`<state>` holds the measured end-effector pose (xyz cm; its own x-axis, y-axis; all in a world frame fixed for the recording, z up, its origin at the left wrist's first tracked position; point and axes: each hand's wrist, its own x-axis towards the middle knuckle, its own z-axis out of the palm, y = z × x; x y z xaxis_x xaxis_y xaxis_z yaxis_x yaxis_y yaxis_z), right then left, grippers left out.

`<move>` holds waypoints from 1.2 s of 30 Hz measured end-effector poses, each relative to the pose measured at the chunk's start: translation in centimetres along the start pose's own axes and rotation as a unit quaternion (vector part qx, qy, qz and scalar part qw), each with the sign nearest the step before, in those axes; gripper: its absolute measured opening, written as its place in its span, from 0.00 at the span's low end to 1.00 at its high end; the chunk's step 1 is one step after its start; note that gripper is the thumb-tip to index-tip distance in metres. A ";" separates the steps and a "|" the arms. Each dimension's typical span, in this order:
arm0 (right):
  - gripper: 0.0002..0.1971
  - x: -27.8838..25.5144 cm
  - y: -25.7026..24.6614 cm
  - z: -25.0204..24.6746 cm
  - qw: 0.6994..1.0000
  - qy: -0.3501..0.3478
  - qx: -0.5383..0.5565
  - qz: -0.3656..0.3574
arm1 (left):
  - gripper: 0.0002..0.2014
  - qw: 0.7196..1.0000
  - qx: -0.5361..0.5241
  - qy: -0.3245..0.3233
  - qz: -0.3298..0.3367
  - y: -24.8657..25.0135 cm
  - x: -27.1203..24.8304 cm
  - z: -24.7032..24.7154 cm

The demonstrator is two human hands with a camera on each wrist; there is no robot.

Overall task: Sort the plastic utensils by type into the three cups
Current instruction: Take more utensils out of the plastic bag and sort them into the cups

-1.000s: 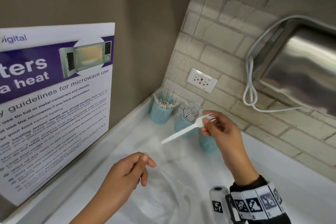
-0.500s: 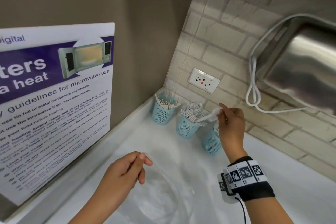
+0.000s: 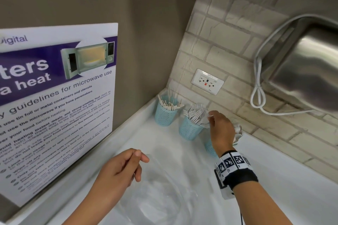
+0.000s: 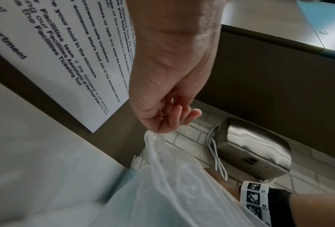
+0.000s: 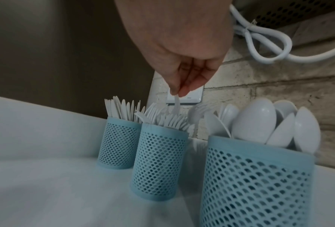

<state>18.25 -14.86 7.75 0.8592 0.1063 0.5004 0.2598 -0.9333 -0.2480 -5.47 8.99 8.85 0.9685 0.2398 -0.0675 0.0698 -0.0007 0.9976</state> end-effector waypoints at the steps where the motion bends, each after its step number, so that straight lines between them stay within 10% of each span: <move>1: 0.07 -0.1 0.1 0.3 1.000 -0.003 0.002 0.000 | 0.16 1.000 -0.001 0.003 0.002 0.1 0.0 -0.1; 13: 0.12 -1.1 0.5 1.8 0.996 -0.016 -0.069 -0.054 | 0.17 0.999 -0.001 0.031 0.006 0.0 0.8 -1.1; 21: 0.18 -3.8 -1.8 0.8 0.993 -0.004 0.096 -0.063 | 0.11 0.999 0.022 0.036 0.025 0.8 2.8 0.0; 31: 0.28 -5.0 -7.0 4.0 0.944 -0.249 0.203 -0.076 | 0.17 0.994 0.099 0.008 -0.034 -1.0 10.8 2.6; 36: 0.35 -3.1 -8.1 6.3 0.941 -0.264 0.212 -0.007 | 0.20 0.967 0.253 0.021 -0.027 -2.6 16.6 4.0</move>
<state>16.25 -5.47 2.99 0.9249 0.3766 0.0526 0.3285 -0.7218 -0.6092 11.35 9.08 5.06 0.9503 0.2920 -0.1079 0.2384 -0.4598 0.8554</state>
